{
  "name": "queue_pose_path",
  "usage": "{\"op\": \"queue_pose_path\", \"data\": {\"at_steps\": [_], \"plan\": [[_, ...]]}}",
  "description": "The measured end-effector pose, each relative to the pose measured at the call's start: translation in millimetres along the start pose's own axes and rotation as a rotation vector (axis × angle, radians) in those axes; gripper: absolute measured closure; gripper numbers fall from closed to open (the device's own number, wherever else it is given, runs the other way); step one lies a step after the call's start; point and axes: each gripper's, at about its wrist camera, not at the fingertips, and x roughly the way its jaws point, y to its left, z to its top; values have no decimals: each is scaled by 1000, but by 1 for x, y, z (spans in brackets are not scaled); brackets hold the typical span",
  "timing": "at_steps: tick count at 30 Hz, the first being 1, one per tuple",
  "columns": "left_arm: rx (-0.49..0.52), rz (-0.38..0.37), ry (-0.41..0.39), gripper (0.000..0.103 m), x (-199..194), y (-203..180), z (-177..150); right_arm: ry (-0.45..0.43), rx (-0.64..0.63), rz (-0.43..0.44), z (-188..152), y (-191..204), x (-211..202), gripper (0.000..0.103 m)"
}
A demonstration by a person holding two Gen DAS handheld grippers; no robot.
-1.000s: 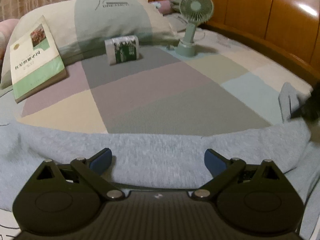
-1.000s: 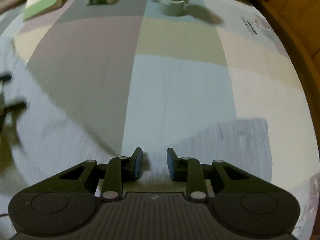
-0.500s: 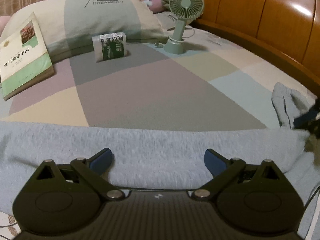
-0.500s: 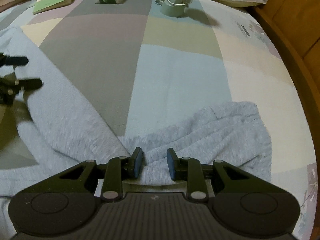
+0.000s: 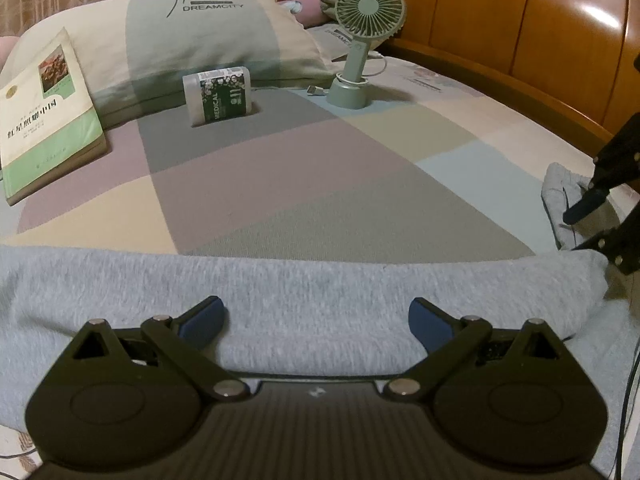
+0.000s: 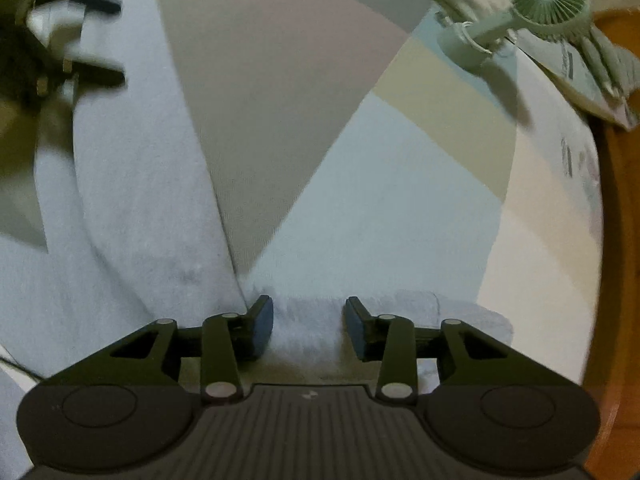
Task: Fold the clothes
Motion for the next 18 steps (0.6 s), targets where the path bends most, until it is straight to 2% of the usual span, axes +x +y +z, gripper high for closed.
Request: {"op": "queue_pose_path", "data": {"at_steps": [4, 8, 9, 11, 13, 15, 18], "plan": [[6, 2, 2, 4, 1, -1, 0, -13, -115, 33, -1, -2, 1, 52], [17, 8, -7, 4, -2, -4, 0, -8, -212, 40, -1, -11, 10, 16], [21, 10, -11, 4, -3, -4, 0, -7, -215, 32, 1, -14, 13, 14], [29, 10, -20, 4, -4, -6, 0, -2, -216, 24, 3, -14, 18, 15], [34, 3, -24, 4, -5, -6, 0, -13, -260, 44, 3, -7, 12, 28], [39, 4, -22, 4, -4, -8, 0, -11, -296, 78, 3, -2, 9, 50], [55, 11, -18, 4, -3, -11, -1, 14, -309, 134, 7, -2, 11, 56]]}}
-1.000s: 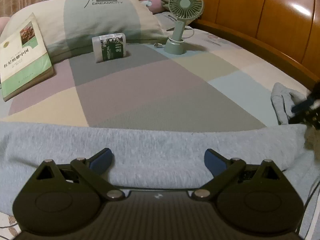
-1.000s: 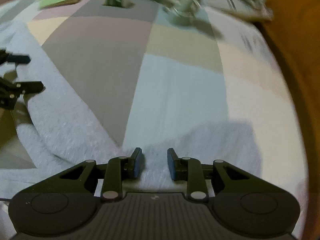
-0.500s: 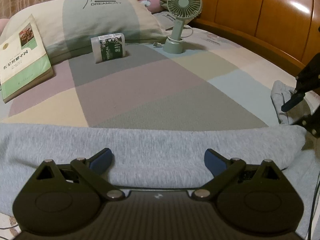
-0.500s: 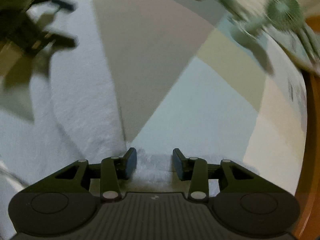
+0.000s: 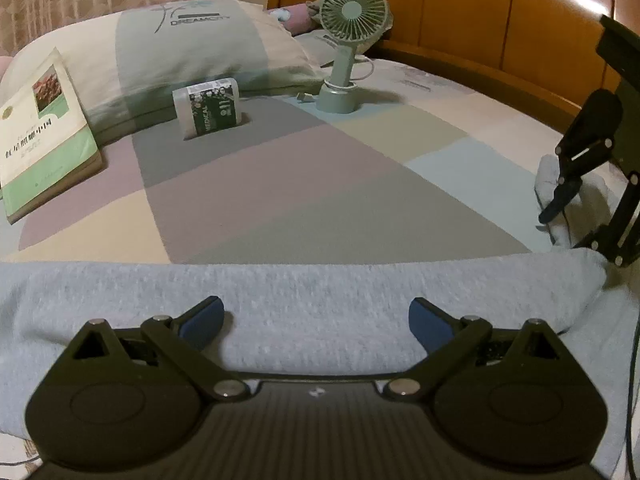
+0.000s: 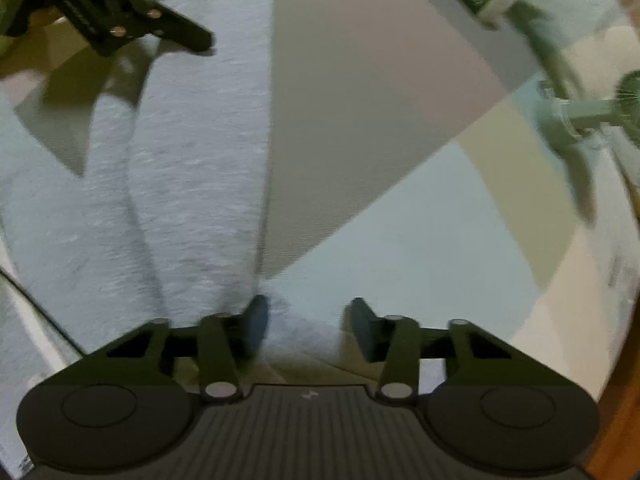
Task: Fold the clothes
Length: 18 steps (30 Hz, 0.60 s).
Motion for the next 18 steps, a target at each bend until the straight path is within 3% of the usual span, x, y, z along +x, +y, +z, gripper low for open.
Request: {"op": "queue_pose_path", "data": {"at_steps": [5, 7, 9, 11, 18], "plan": [[6, -7, 0, 4, 0, -1, -1, 19, 128, 108, -7, -22, 3, 55], [1, -13, 0, 4, 0, 1, -1, 21, 168, 131, -12, -26, 3, 60], [-7, -19, -3, 4, -1, 2, 0, 8, 149, 121, -14, -19, -2, 82], [-13, -21, -13, 4, -4, 2, 0, -2, 117, 81, -15, -11, -7, 90], [-16, -34, -64, 4, -17, 2, 4, -100, 130, -64, -11, -20, -30, 95]]}}
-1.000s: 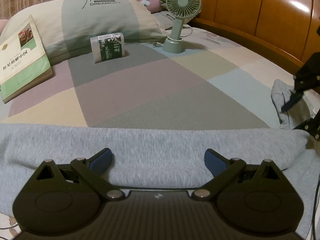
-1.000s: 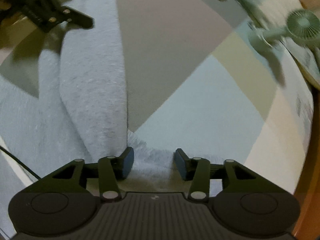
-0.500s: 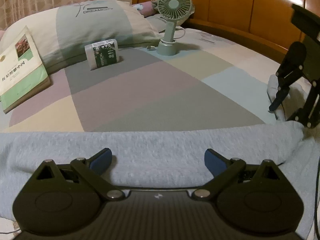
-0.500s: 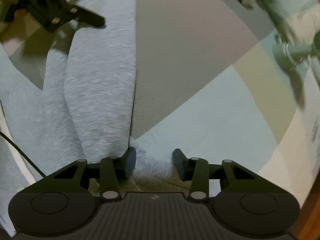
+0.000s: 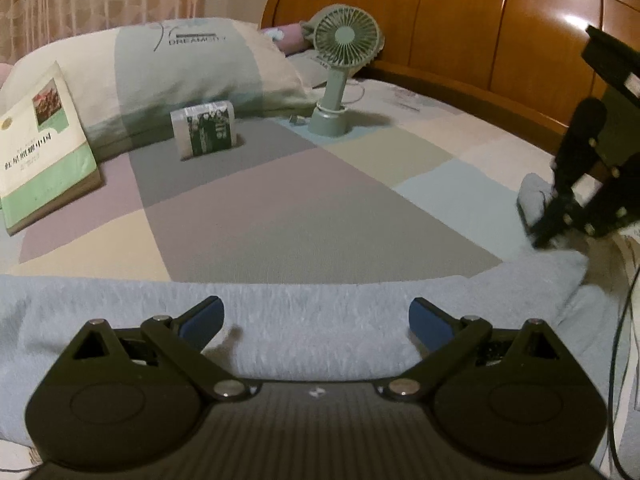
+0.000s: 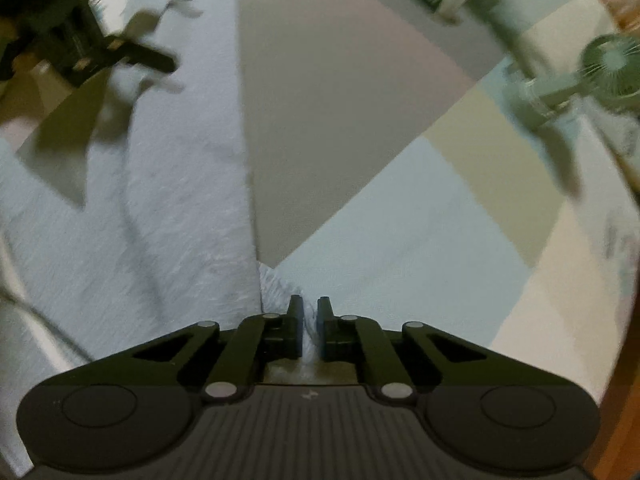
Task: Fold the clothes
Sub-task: 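Grasp the grey sweatpants edge with the right gripper and lift it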
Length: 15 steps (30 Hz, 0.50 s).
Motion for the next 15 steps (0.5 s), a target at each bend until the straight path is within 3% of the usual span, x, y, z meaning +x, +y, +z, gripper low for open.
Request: {"op": "queue_pose_path", "data": {"at_steps": [9, 11, 12, 15], "plan": [[-20, 9, 3, 4, 1, 6, -1, -138, 166, -214, 12, -57, -13, 95], [-20, 9, 3, 4, 1, 6, -1, -145, 214, -253, 17, -68, -3, 96], [-22, 10, 3, 4, 2, 6, 0, -148, 238, -273, 20, -74, 2, 103], [-28, 14, 3, 4, 2, 8, -1, -142, 323, -370, 21, -90, 11, 102]]}}
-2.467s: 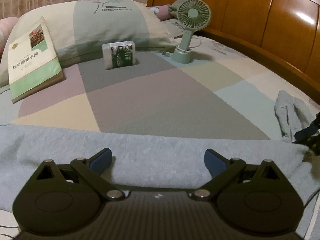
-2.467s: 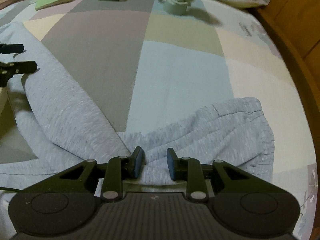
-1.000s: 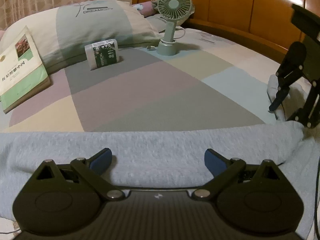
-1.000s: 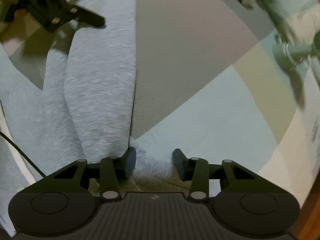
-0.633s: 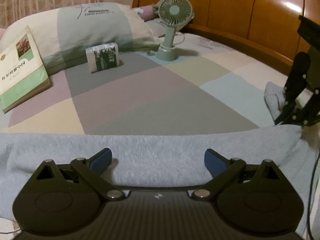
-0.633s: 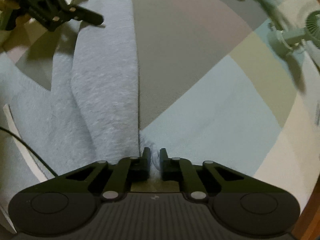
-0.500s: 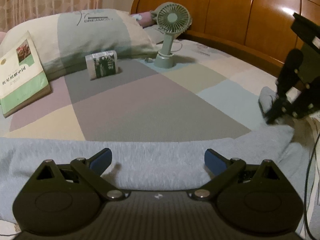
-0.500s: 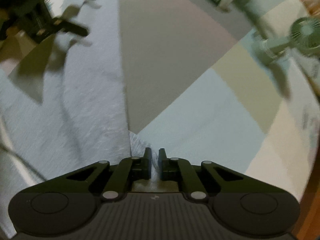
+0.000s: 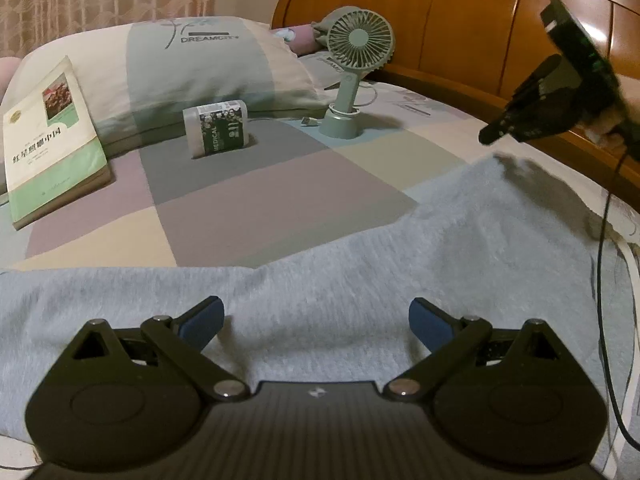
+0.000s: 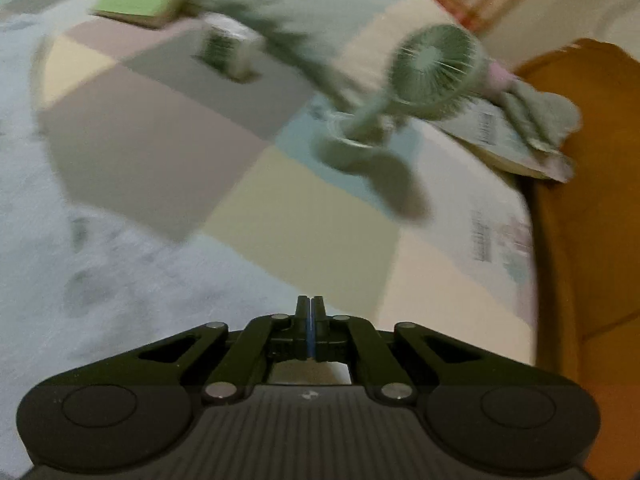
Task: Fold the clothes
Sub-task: 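Grasp the grey sweatpants edge with the right gripper and lift it, then open the right gripper and release the pants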
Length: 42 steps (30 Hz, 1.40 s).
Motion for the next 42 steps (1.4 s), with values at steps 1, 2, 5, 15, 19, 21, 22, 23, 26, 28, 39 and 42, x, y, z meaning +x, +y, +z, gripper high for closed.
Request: {"op": "queue_pose_path", "data": {"at_steps": [1, 2, 5, 15, 19, 21, 22, 23, 26, 28, 39, 42], "plan": [[-3, 2, 1, 4, 0, 1, 0, 7, 40, -33, 2, -6, 5, 102], [-3, 3, 0, 4, 0, 2, 0, 16, 73, -25, 1, -15, 5, 102], [-11, 4, -3, 4, -2, 5, 0, 5, 95, 40, 0, -17, -2, 99], [-21, 32, -2, 4, -2, 11, 2, 57, 119, 6, -47, -35, -14, 72], [-15, 30, 4, 4, 1, 10, 1, 104, 128, 13, -82, -44, -3, 63], [-6, 25, 11, 4, 3, 7, 0, 107, 120, 33, -94, -43, 1, 51], [0, 25, 14, 4, 4, 5, 0, 108, 115, 44, -100, -43, 3, 48], [5, 26, 16, 4, 5, 4, -1, 104, 95, 52, -104, -39, 5, 43], [26, 34, 19, 4, 7, -1, -3, 96, 45, 39, -112, -33, 15, 34], [37, 37, 17, 4, 7, -4, -3, 88, 73, 46, -115, -39, 22, 27], [61, 10, 17, 4, 10, -12, -5, -2, 421, 199, -151, -67, 27, 44], [63, 11, 18, 4, 11, -13, -5, -14, 405, 189, -147, -59, 22, 56]]}}
